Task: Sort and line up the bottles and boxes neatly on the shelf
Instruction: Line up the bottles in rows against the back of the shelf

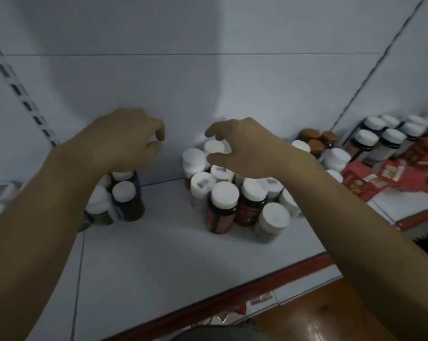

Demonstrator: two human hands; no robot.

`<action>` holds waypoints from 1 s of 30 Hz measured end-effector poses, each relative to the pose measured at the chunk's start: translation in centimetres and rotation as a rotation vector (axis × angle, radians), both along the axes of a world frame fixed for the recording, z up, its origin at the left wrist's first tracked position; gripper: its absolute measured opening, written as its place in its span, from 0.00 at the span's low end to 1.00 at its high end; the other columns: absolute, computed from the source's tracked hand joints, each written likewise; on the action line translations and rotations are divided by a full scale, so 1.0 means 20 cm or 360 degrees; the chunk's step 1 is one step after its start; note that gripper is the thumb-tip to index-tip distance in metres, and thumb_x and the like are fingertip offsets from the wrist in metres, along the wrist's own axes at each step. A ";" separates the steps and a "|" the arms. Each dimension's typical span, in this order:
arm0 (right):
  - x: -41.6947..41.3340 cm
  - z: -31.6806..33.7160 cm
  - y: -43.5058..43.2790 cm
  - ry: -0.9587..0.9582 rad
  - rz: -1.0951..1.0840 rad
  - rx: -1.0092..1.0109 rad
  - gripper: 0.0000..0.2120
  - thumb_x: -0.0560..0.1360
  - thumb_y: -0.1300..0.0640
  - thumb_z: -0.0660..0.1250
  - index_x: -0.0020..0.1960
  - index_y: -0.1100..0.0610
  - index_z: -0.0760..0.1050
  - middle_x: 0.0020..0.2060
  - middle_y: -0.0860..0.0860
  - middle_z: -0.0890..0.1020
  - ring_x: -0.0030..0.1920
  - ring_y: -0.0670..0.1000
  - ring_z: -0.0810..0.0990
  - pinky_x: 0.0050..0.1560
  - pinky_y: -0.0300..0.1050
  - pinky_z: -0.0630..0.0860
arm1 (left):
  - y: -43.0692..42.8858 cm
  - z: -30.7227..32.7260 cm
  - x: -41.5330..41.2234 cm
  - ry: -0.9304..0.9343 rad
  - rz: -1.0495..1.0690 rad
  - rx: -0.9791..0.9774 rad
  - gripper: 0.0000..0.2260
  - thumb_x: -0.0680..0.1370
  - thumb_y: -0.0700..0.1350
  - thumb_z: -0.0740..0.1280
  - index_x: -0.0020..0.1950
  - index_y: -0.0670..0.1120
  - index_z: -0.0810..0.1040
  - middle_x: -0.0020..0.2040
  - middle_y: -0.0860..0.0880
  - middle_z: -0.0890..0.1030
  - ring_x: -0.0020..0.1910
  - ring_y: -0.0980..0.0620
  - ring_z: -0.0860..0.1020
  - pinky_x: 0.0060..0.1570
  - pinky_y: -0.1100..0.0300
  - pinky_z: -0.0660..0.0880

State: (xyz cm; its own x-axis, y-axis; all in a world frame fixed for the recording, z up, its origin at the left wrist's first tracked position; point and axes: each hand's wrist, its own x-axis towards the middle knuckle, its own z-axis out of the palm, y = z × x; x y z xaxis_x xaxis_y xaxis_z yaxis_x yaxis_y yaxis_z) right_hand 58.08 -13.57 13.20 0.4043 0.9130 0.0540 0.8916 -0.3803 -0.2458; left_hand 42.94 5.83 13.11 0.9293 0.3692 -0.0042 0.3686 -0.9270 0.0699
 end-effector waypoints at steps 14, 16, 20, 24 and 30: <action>1.04 -0.16 -0.83 -0.0008 -0.0174 -0.0039 0.12 0.80 0.51 0.67 0.61 0.53 0.78 0.53 0.52 0.81 0.51 0.56 0.80 0.52 0.51 0.76 | -0.71 -0.09 0.98 0.0107 -0.0213 -0.0217 0.16 0.85 0.52 0.59 0.73 0.52 0.70 0.67 0.48 0.74 0.63 0.46 0.74 0.63 0.47 0.72; 1.09 -0.27 -0.87 0.0033 -0.0086 -0.0135 0.18 0.78 0.47 0.68 0.67 0.49 0.74 0.57 0.51 0.75 0.53 0.56 0.78 0.54 0.53 0.77 | -0.76 -0.14 1.08 0.0266 -0.0185 -0.0246 0.20 0.84 0.54 0.59 0.76 0.51 0.67 0.70 0.47 0.72 0.66 0.46 0.73 0.66 0.49 0.70; 1.20 -0.40 -0.91 0.0158 0.0066 0.0057 0.22 0.75 0.53 0.72 0.68 0.50 0.74 0.56 0.50 0.72 0.55 0.52 0.75 0.58 0.49 0.75 | -0.75 -0.22 1.14 0.0522 -0.0053 -0.0262 0.20 0.85 0.51 0.60 0.76 0.50 0.68 0.71 0.47 0.74 0.66 0.47 0.73 0.65 0.56 0.69; 1.28 -0.35 -0.85 0.0169 0.0134 0.0444 0.13 0.79 0.51 0.69 0.62 0.53 0.78 0.51 0.50 0.79 0.52 0.51 0.78 0.55 0.49 0.76 | -0.73 -0.25 1.09 0.0455 -0.0026 -0.0495 0.13 0.85 0.49 0.58 0.66 0.49 0.76 0.64 0.52 0.79 0.60 0.50 0.76 0.65 0.52 0.71; 1.25 -0.32 -0.54 0.0326 0.0696 -0.0104 0.22 0.77 0.47 0.69 0.70 0.41 0.72 0.65 0.45 0.76 0.62 0.46 0.75 0.62 0.46 0.70 | -0.61 -0.26 1.01 -0.0086 0.0313 -0.0506 0.14 0.82 0.37 0.58 0.60 0.46 0.81 0.58 0.51 0.80 0.58 0.50 0.79 0.64 0.49 0.73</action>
State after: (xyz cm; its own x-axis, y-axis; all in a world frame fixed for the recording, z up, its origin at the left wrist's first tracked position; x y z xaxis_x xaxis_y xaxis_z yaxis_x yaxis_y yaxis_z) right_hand 83.09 -24.45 6.74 -0.0215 0.9985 -0.0497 0.9071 -0.0014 -0.4208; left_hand 63.11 -6.47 8.01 0.8430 0.5285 -0.1002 0.5251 -0.7679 0.3668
